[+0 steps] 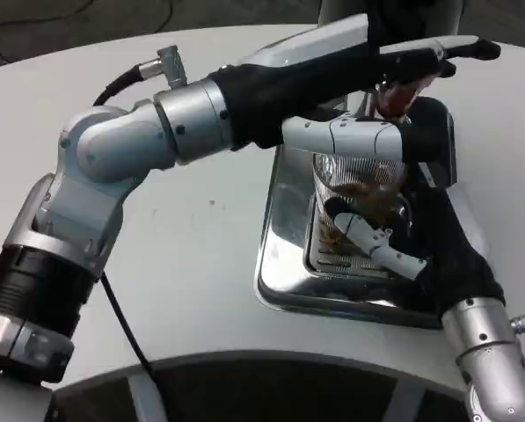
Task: Grasp the cup under the faucet to collect the drink, then remove the cup.
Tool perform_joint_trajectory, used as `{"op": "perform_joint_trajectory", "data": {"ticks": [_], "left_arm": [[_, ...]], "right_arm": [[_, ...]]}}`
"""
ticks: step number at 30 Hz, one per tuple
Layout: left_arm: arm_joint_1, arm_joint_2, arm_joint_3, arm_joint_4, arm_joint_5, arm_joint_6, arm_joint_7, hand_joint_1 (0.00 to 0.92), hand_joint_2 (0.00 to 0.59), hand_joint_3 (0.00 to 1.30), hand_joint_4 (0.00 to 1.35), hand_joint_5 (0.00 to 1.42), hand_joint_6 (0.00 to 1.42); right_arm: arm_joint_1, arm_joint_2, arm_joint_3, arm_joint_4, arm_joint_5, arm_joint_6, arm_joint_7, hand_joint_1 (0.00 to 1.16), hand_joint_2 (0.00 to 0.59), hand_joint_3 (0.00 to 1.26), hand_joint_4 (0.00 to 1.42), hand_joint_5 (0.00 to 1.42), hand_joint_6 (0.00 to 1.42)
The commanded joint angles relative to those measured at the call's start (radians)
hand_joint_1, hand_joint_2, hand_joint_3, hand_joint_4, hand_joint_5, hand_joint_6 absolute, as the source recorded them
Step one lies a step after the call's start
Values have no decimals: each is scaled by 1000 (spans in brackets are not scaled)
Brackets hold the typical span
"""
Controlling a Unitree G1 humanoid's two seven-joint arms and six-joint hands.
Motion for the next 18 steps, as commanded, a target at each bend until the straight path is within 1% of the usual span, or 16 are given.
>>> {"op": "perform_joint_trajectory", "data": {"ticks": [1, 5, 9, 13, 15, 16, 18], "left_arm": [[17, 10, -22, 19, 46, 4, -15, 0, 58, 89, 0, 83, 109], [17, 11, -24, 18, 49, 5, -13, 0, 58, 89, 0, 83, 109], [17, 12, -23, 18, 49, 5, -11, 0, 62, 89, 0, 83, 109], [20, 13, -22, 10, 49, 7, -11, 0, 64, 89, 0, 83, 109], [21, 13, -22, 7, 48, 8, -11, 0, 64, 89, 0, 83, 109], [22, 13, -23, 6, 47, 8, -12, 0, 65, 89, 0, 83, 111], [23, 14, -23, 4, 48, 9, -13, 0, 65, 89, 0, 83, 114]], "right_arm": [[-6, -2, 6, 42, 16, -15, 19, 552, 243, 0, 87, 147, 0], [-9, -9, 9, 45, 8, -3, 24, 538, 238, 0, 54, 124, 0], [-8, -8, 14, 41, -4, 7, 18, 537, 238, 0, 34, 112, 0], [-5, -1, 17, 32, -24, 22, 0, 568, 231, 0, 72, 146, 0], [3, 10, 17, 28, -38, 26, -28, 576, 232, 0, 89, 154, 0], [6, 15, 17, 27, -45, 27, -39, 583, 229, 38, 147, 207, 55], [12, 23, 19, 23, -56, 31, -58, 601, 223, 66, 182, 241, 94]]}}
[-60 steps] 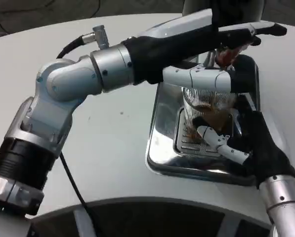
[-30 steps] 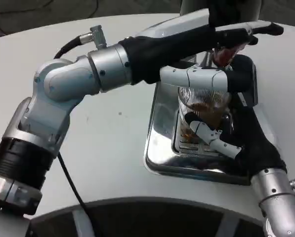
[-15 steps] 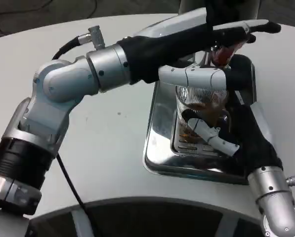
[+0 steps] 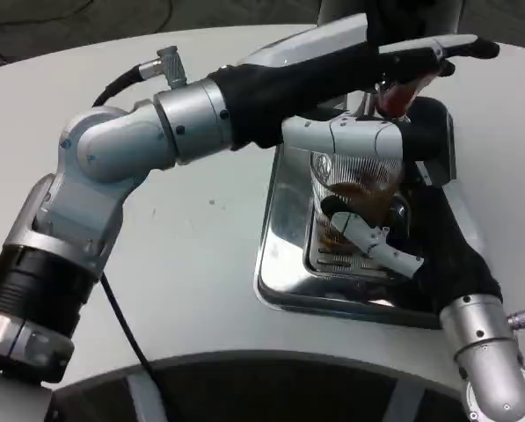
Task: Grasp the cup under the faucet to collect the drink, then remove the cup.
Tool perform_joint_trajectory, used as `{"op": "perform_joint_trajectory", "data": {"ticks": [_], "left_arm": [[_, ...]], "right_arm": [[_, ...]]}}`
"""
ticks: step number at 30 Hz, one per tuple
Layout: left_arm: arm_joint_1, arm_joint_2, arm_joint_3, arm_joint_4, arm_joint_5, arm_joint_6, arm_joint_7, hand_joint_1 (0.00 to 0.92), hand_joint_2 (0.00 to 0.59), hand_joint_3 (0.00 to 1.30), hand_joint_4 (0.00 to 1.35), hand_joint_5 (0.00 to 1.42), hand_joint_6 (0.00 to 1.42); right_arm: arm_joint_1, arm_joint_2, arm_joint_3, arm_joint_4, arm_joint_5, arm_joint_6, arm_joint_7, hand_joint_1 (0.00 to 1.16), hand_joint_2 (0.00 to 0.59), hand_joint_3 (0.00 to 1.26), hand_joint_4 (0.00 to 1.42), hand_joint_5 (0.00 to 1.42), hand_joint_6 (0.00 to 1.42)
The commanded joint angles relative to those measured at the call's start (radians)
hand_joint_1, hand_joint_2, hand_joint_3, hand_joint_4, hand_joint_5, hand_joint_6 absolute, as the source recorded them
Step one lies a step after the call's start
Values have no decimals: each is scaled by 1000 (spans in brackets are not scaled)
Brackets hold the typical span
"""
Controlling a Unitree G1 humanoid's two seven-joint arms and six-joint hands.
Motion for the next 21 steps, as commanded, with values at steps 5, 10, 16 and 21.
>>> {"op": "perform_joint_trajectory", "data": {"ticks": [5, 10, 16, 21], "left_arm": [[29, 15, -23, -3, 47, 10, -17, 0, 64, 89, 0, 83, 119], [42, 12, -12, -17, 43, 7, -7, 0, 57, 89, 0, 83, 121], [59, 15, 2, -38, 39, 5, 13, 0, 44, 59, 0, 86, 124], [76, 19, 7, -61, 39, 8, 20, 0, 78, 57, 0, 94, 124]], "right_arm": [[41, 38, 20, 3, -35, 29, -76, 614, 230, 169, 280, 338, 184], [56, 62, 23, 11, -43, 4, -135, 653, 233, 295, 409, 457, 304], [69, 80, 19, 13, -45, -30, -190, 676, 235, 396, 504, 551, 412], [85, 94, 14, 13, -48, -58, -227, 693, 244, 450, 559, 602, 463]]}}
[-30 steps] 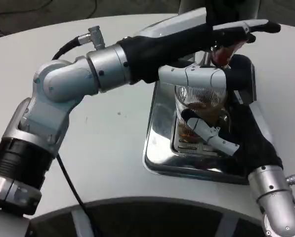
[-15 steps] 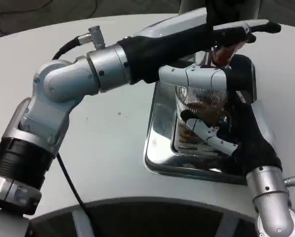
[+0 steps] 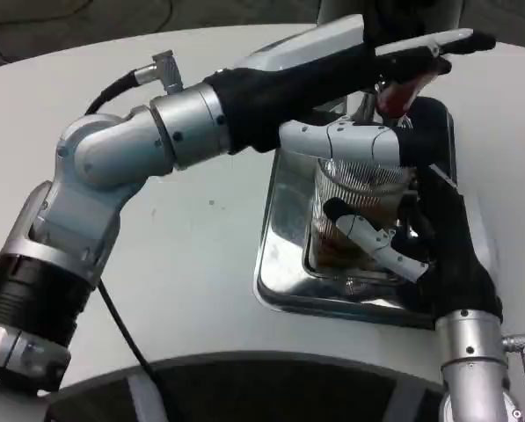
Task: Grasp the cup under the faucet to collect the drink, then remove the cup.
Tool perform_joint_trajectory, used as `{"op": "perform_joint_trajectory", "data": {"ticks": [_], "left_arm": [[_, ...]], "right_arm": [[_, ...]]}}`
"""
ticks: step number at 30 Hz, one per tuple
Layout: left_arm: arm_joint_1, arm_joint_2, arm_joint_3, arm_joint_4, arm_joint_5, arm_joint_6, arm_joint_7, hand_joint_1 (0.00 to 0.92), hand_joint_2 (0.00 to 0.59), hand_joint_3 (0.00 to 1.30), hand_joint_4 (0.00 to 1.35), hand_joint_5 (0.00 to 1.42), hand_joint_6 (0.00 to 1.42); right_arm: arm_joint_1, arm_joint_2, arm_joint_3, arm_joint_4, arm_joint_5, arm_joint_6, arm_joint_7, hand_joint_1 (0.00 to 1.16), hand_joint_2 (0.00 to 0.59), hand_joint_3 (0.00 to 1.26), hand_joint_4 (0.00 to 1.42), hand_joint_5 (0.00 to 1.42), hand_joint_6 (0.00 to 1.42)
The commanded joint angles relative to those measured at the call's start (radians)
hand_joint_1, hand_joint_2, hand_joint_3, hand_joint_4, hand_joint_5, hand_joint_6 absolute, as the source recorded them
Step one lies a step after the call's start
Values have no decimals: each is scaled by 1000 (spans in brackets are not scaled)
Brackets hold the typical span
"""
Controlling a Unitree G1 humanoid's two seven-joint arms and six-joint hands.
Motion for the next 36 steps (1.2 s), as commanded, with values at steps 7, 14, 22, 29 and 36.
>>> {"op": "perform_joint_trajectory", "data": {"ticks": [7, 14, 22, 29, 36], "left_arm": [[71, 1, 37, -39, -15, -29, 33, 0, 97, 4, 0, 97, 137], [86, -36, 126, -55, -75, -103, 115, 0, 96, 0, 0, 97, 139], [80, -38, 156, -94, -113, -97, 115, 0, 105, 40, 10, 126, 167], [142, -11, 163, -187, -146, -67, 94, 0, 111, 64, 47, 155, 200], [239, 33, 185, -249, -164, -24, 96, 0, 112, 86, 79, 182, 217]], "right_arm": [[56, 20, -9, 14, 2, -43, -51, 706, 239, 494, 593, 651, 515], [62, 15, -16, 6, -1, -48, -56, 706, 239, 515, 610, 674, 548], [64, 17, -25, -11, 1, -50, -57, 696, 248, 529, 628, 684, 561], [77, 15, -30, -33, 1, -64, -58, 694, 248, 571, 660, 726, 615], [107, 13, -39, -76, 6, -91, -59, 706, 246, 627, 738, 831, 772]]}}
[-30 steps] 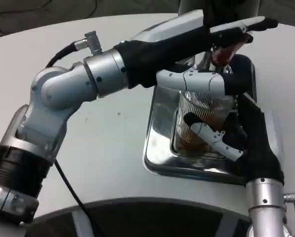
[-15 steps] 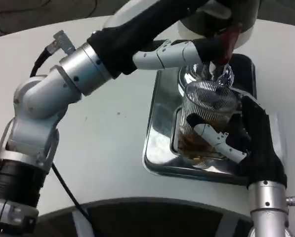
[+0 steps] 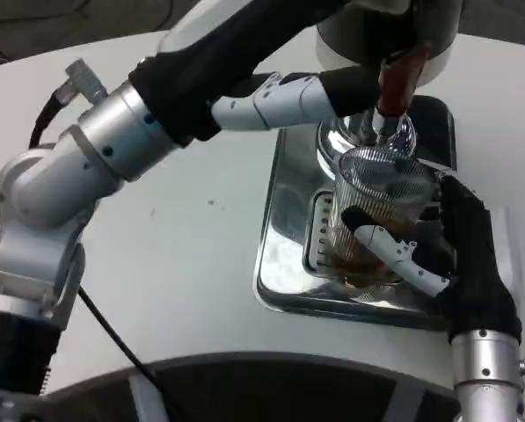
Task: Grasp the cup under the faucet to collect the drink, then remove the cup.
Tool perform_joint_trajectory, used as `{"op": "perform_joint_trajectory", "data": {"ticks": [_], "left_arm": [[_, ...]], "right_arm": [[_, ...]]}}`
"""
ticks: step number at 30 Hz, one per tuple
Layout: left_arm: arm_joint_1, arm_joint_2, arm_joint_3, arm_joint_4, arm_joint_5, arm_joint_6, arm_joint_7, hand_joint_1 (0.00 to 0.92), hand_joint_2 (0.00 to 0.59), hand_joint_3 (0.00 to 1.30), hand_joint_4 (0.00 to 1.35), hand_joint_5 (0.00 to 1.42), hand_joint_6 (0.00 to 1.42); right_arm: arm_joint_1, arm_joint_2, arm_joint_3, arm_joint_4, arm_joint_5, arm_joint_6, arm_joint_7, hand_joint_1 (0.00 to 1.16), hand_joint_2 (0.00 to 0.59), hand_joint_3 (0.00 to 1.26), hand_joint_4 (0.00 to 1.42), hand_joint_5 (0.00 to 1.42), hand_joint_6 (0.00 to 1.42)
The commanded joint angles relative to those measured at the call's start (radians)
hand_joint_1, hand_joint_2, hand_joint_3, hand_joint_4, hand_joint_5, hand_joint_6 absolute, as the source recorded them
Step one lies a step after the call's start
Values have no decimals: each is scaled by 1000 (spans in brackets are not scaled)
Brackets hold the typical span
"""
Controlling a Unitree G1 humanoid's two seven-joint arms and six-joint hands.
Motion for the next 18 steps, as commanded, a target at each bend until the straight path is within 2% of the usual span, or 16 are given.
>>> {"op": "perform_joint_trajectory", "data": {"ticks": [1, 8, 18], "left_arm": [[84, 39, 35, -45, -19, 29, -2, 0, 112, 87, 81, 183, 218], [203, 68, 97, -108, -36, 72, 14, 0, 112, 94, 83, 185, 220], [377, 69, 174, -207, -57, 126, 70, 0, 113, 96, 84, 185, 222]], "right_arm": [[37, 3, -9, -42, 9, -39, -7, 714, 244, 636, 748, 845, 785], [76, -4, -20, -116, 20, -51, 6, 720, 244, 669, 804, 927, 892], [113, -14, -35, -178, 25, -45, 33, 720, 244, 698, 842, 989, 964]]}}
